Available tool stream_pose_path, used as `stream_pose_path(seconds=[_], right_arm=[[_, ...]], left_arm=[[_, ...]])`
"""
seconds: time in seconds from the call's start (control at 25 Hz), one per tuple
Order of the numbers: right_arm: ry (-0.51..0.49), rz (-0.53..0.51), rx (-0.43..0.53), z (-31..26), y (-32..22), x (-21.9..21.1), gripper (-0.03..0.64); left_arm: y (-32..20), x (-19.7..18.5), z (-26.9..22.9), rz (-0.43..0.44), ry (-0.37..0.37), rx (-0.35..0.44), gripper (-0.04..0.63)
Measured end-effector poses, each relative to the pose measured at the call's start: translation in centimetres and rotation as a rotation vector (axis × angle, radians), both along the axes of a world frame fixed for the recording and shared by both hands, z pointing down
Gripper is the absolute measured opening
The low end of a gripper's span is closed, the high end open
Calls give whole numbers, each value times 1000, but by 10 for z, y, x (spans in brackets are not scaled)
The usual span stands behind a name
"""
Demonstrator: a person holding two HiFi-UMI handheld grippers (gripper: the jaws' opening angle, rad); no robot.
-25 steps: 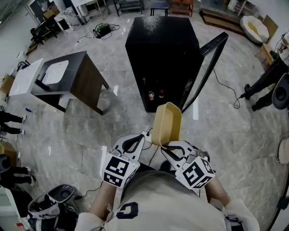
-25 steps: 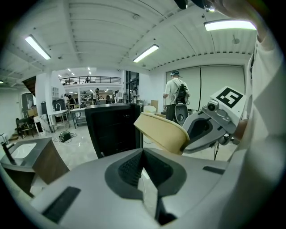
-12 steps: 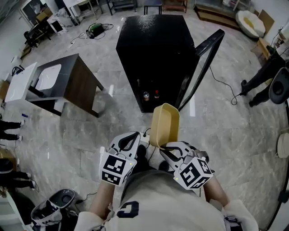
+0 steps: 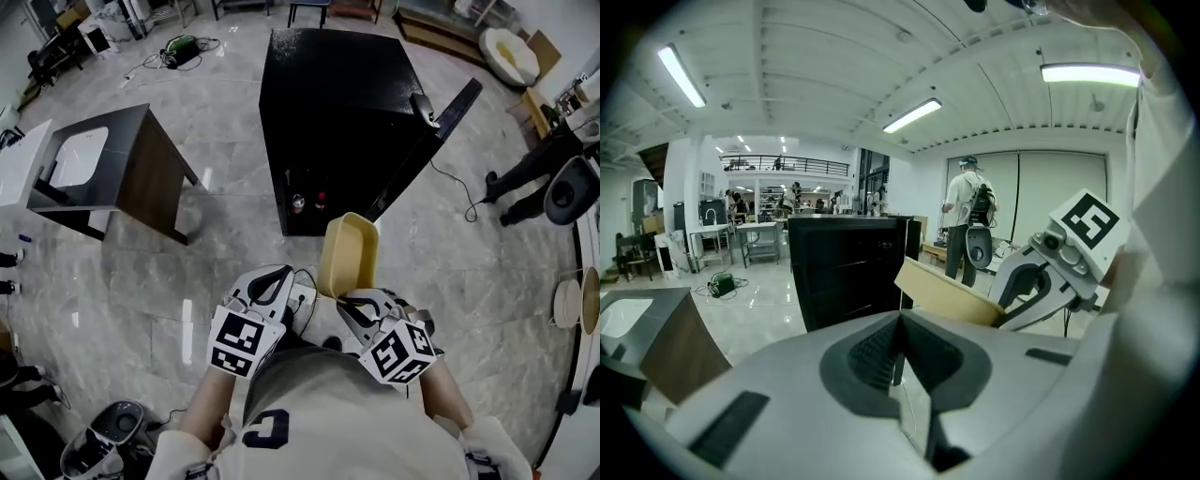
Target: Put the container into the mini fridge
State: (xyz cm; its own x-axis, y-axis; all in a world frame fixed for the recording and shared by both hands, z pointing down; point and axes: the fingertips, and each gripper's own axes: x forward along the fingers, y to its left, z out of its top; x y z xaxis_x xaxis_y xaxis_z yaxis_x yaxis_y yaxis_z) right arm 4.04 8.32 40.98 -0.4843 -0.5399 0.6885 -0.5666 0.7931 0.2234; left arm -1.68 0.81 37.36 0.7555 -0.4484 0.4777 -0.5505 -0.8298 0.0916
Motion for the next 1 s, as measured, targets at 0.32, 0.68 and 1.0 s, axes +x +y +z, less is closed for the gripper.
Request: stream_pose_path(seconds=[0.32,0.68,1.0], right_arm=[[101,-3,-9,18,-62,-39,37],[228,-60,2,36,-108,-54,37],[232,-123,-25,59,-135,-46,37]], left_arm=[[-61,-58,12,-1,23,-10,55],[-91,-93,24,19,6,5,55],[-101,-99,33,-51,-40,-6,55]])
